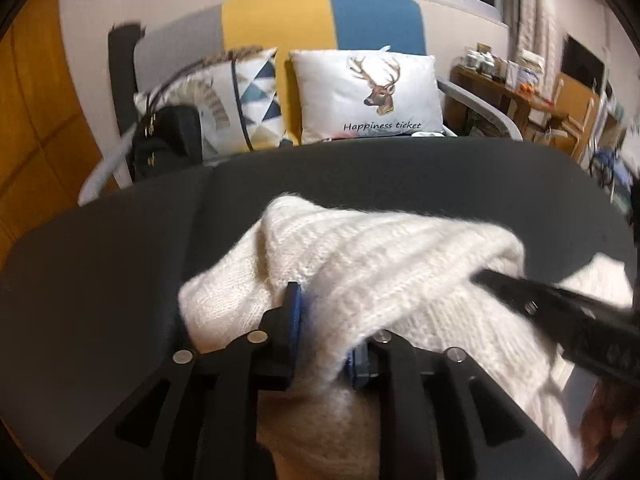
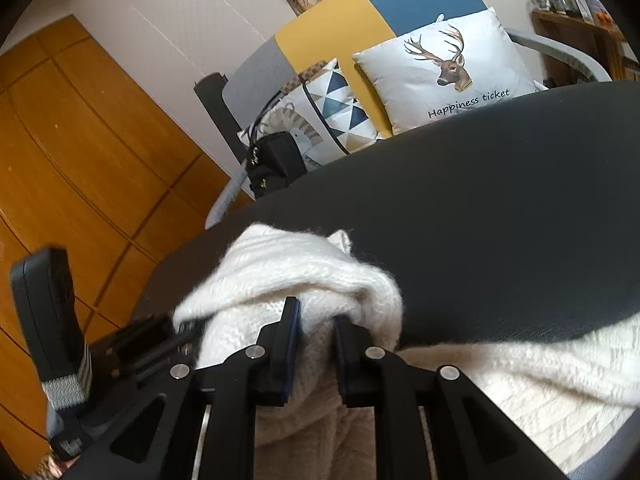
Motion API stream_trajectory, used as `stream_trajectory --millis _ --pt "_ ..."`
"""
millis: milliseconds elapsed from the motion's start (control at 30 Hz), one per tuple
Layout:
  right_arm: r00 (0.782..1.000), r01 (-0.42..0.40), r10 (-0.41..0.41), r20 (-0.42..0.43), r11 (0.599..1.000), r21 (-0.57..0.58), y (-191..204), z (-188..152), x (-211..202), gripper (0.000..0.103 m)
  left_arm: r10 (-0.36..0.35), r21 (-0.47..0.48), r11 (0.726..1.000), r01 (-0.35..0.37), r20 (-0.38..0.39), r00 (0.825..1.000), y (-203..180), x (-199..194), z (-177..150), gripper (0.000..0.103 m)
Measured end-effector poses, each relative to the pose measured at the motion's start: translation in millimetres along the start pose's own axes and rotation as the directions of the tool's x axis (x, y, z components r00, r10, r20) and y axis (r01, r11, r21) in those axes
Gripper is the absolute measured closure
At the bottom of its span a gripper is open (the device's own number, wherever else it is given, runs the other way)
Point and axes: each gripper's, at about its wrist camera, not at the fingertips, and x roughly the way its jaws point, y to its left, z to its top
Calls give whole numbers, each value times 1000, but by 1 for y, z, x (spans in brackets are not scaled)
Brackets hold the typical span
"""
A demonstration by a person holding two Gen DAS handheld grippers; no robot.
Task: Fold clothes
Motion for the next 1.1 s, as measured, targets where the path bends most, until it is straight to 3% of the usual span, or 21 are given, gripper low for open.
stream_trajectory --millis 33,100,133,267,400,567,700,733,867,900,967,1000,1033,1100 --pt "1000 -2 2 -5 1000 -2 1 1 -3 85 -8 -24 1000 8 -4 1000 6 1 0 67" --pt "1000 -6 6 -14 1000 -6 3 4 -9 80 -8 -93 996 6 -22 1000 22 5 -7 19" --pt "1000 -8 8 -4 1000 -13 6 3 -16 78 -24 -132 991 20 -31 999 30 6 -11 16" --pt "998 -7 10 55 998 -65 22 -6 -52 68 -73 -268 961 63 -26 997 53 4 -30 16" --pt "1000 -11 13 12 993 -118 33 -25 -66 62 -101 -380 920 101 21 995 66 -8 -52 16" --pt "998 -34 26 -51 986 -165 46 -47 -79 56 -192 -405 893 197 54 980 72 -22 -71 16" --pt "993 -40 22 -117 988 -151 48 -57 -58 44 -316 -442 837 324 93 944 77 -34 -85 16" --pt "991 -37 17 -132 988 -153 49 -59 -51 38 -327 -438 833 338 102 939 76 -36 -87 16" --pt "984 75 -122 -132 945 -317 66 -72 -28 32 -329 -427 837 341 104 938 65 -31 -95 16" --pt "981 99 -150 -120 928 -358 70 -75 -26 33 -325 -430 838 336 100 940 62 -28 -97 16" --pt "979 121 -177 -102 906 -407 77 -78 -26 46 -323 -440 831 340 115 939 63 -31 -97 16" --pt "980 116 -172 -103 906 -408 77 -78 -27 58 -322 -445 828 342 123 939 63 -33 -97 16" --pt "984 105 -152 -97 920 -378 73 -75 -32 72 -321 -449 824 344 130 938 64 -34 -98 16" --pt "991 77 -107 -81 949 -306 62 -67 -41 81 -319 -444 823 355 156 935 66 -41 -99 16"
